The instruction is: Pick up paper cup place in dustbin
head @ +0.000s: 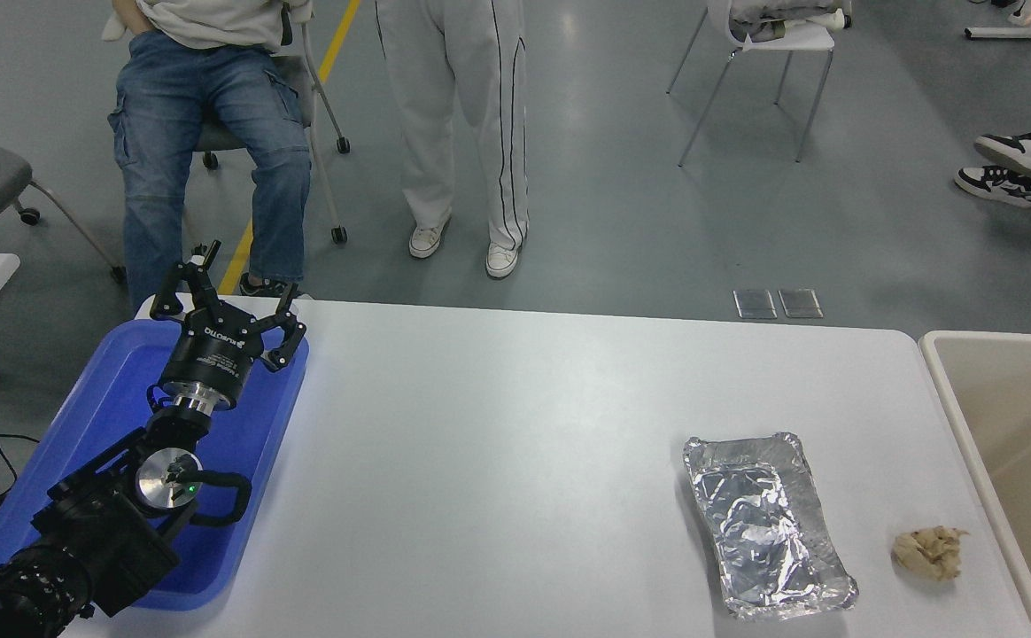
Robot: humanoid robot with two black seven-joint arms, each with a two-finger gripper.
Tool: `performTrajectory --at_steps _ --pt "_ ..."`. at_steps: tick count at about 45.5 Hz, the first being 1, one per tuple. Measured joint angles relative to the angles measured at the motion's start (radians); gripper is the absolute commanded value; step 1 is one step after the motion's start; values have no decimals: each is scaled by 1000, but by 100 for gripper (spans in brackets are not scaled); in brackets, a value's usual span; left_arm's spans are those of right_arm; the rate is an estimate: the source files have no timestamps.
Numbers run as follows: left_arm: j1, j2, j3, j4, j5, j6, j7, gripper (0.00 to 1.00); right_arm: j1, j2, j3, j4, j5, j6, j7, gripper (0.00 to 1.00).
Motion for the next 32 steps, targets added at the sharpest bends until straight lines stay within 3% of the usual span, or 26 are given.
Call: performTrajectory --at_steps 4,5,10,12,14,32 --pt "0 0 0 0 0 0 0 100 -9 7 2 -11 14 -4 0 1" --pt "0 0 0 0 0 0 0 100 -12 9 3 -14 18 -5 0 7" --pt "0 0 0 0 0 0 0 100 -19 14 4 -22 29 -15 0 67" --pt "0 0 0 0 0 0 0 100 -21 15 5 -24 33 -28 0 85" --pt "0 0 0 0 0 0 0 100 -22 16 5 -26 35 -40 1 94" --pt "0 0 0 0 0 0 0 100 -28 45 7 -32 45 -167 2 99"
